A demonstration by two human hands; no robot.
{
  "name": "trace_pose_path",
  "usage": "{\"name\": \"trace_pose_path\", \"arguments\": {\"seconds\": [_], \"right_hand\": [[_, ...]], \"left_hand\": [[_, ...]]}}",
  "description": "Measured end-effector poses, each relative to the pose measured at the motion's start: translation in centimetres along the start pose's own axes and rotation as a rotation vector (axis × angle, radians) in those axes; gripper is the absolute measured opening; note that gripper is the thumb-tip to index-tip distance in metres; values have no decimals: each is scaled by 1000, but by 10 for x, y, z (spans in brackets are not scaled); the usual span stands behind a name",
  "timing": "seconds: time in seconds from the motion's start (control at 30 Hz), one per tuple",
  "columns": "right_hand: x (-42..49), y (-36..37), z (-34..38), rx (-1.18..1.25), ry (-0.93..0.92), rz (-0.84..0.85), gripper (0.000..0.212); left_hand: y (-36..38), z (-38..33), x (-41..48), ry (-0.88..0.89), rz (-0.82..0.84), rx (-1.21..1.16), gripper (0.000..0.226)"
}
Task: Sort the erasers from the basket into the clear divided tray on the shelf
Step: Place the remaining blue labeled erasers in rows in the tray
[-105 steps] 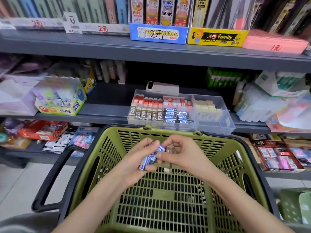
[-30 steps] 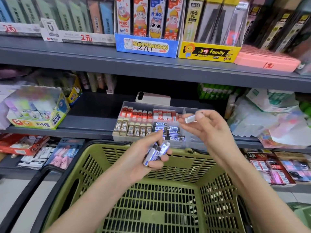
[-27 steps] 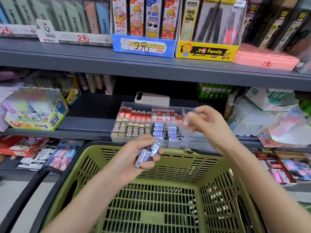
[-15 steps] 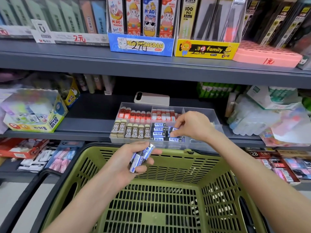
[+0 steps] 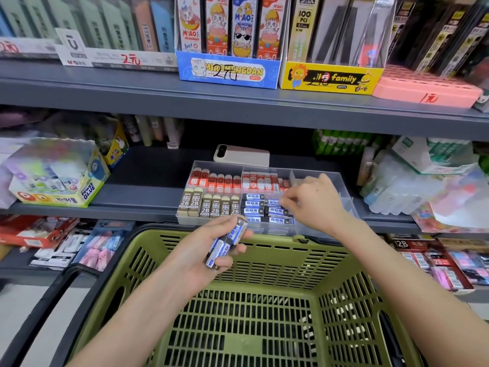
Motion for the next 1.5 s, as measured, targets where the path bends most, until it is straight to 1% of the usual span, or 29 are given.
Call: {"name": "trace_pose_path", "arguments": {"seconds": [0.13, 0.2, 0.27, 0.3, 0.33, 0.4, 0.43, 0.47, 0.53, 0.67, 0.73, 0.83, 0.87, 0.93, 1.0, 1.03, 1.1, 1.2, 1.33, 1.47, 1.5], "right_hand": [[-2, 8, 5, 69, 3, 49, 33], [-4, 5, 5, 35, 1, 50, 30], [-7, -7, 7, -8, -10, -11, 29], [-10, -15, 9, 55, -16, -53, 28], [-13, -21, 13, 202, -15, -67, 26], [-19, -26, 27, 598, -38, 9, 20], [-23, -28, 36, 722, -61, 58, 17], [-26, -29, 44, 794, -69, 87, 15], [-32, -32, 51, 889, -64, 102, 12], [-39, -32, 51, 1054, -16, 104, 13], [-41, -33, 48, 1096, 3, 80, 18], [-38, -37, 43, 1097, -17, 61, 21], [-35, -38, 35, 1108, 9, 30, 21], [-29, -38, 3, 1147, 148, -95, 19], [-26, -30, -28, 1085, 300, -184, 15], [-24, -23, -36, 1002, 350, -182, 14], [-22, -8, -41, 835, 392, -136, 14], [-18, 4, -33, 675, 358, -116, 17], [-17, 6, -30, 524, 336, -175, 21], [-15, 12, -26, 339, 276, -156, 15], [-14, 12, -25, 315, 260, -149, 13]], "left_hand": [[6, -1, 0, 24, 3, -3, 38], [7, -2, 0, 33, -4, -3, 34], [7, -3, 2, 42, -18, -4, 23], [7, -5, 2, 52, -20, 4, 20], [8, -7, 3, 66, -16, 20, 19], [12, -11, 4, 98, -3, 59, 18], [13, -12, 4, 110, 4, 70, 19], [16, -13, 4, 118, 11, 74, 23], [20, -13, 3, 120, 27, 62, 31], [31, -15, 1, 121, 69, 60, 29], [34, -16, 1, 130, 59, 92, 29], [33, -18, 1, 135, 22, 124, 22], [31, -19, 0, 128, 7, 117, 23], [24, -17, 0, 86, -29, 52, 27], [16, -14, -1, 45, -61, -33, 27], [13, -14, -1, 36, -66, -70, 23], [13, -14, -3, 27, -45, -132, 18], [16, -14, -5, 15, -12, -207, 27], [18, -19, -7, 48, -2, -278, 28], [17, -24, -8, 80, 18, -268, 37], [17, -25, -7, 89, 16, -263, 36]]}}
Point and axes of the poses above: each hand's wrist, its own x-axis towards the middle knuckle, its own y-axis out of the palm, z = x × y, the point moved 10 cm from there along x, towards the middle knuckle, and after that the axes turned 2 degrees about -x, right-handed, at the moved point
